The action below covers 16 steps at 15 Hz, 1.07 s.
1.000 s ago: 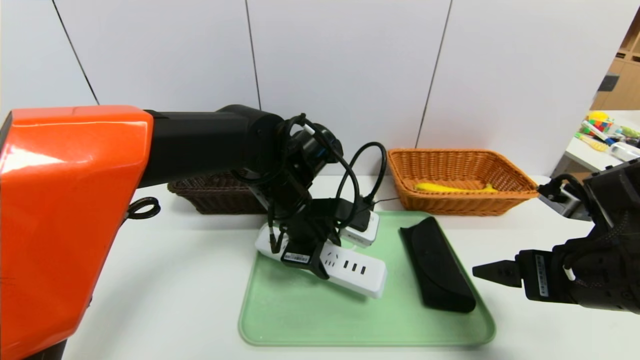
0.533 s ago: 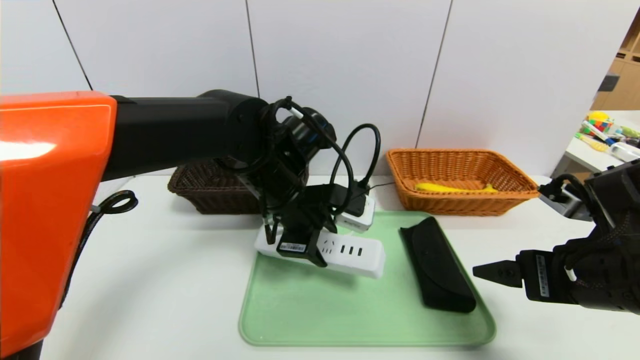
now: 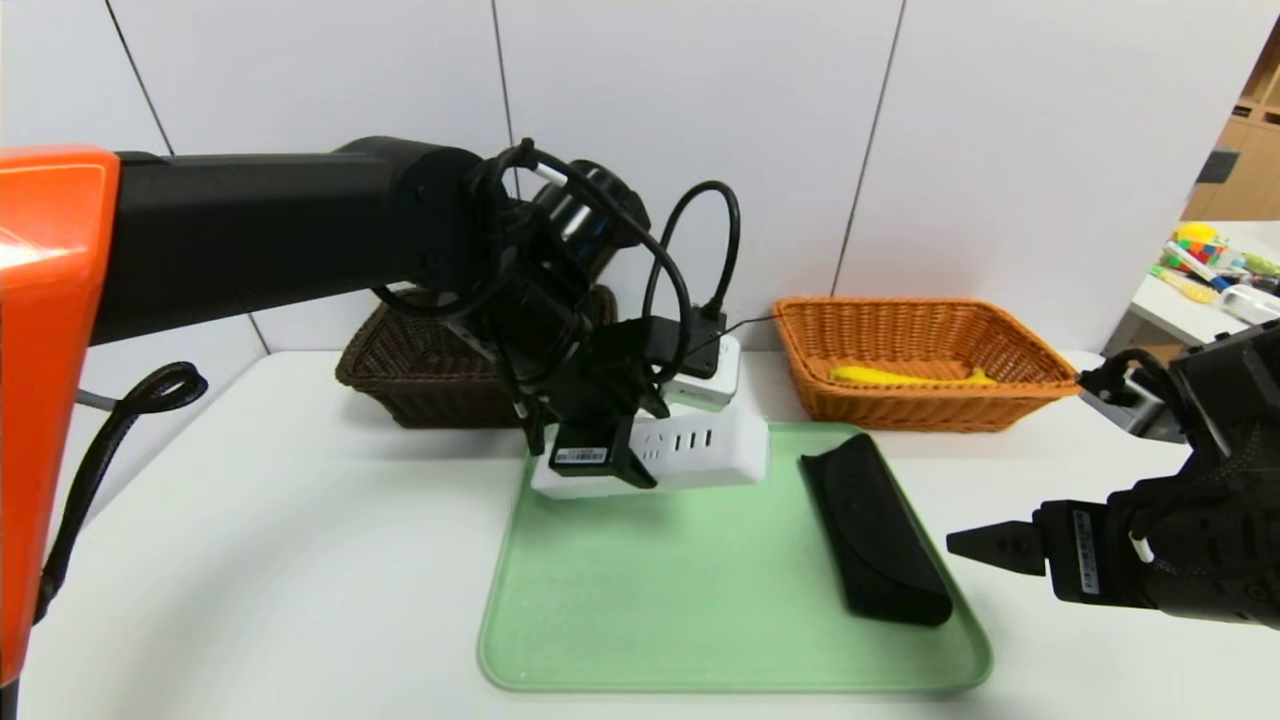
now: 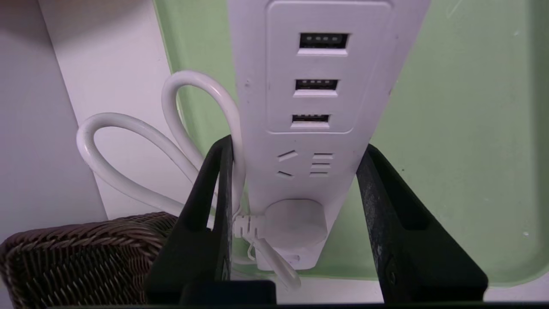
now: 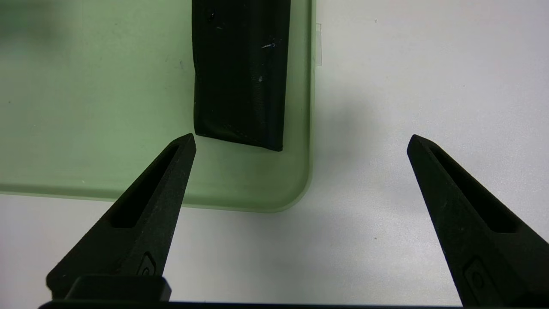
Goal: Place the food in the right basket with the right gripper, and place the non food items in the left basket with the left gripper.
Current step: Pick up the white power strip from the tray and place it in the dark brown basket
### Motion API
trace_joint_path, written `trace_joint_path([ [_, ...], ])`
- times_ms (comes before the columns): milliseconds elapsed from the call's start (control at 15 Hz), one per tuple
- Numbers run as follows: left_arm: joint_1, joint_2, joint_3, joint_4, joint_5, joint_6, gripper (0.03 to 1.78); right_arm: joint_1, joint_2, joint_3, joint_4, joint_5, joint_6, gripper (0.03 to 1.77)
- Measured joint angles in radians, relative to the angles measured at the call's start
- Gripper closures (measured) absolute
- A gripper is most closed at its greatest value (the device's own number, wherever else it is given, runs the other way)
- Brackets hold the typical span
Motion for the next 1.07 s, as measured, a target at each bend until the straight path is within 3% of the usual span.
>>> trace_joint_path([
  [1067, 0.031, -0.165, 0.000, -0.062, -0.002, -0.121, 0.94, 0.000, -0.003, -0.005, 0.000, 0.001, -0.001, 0.10],
])
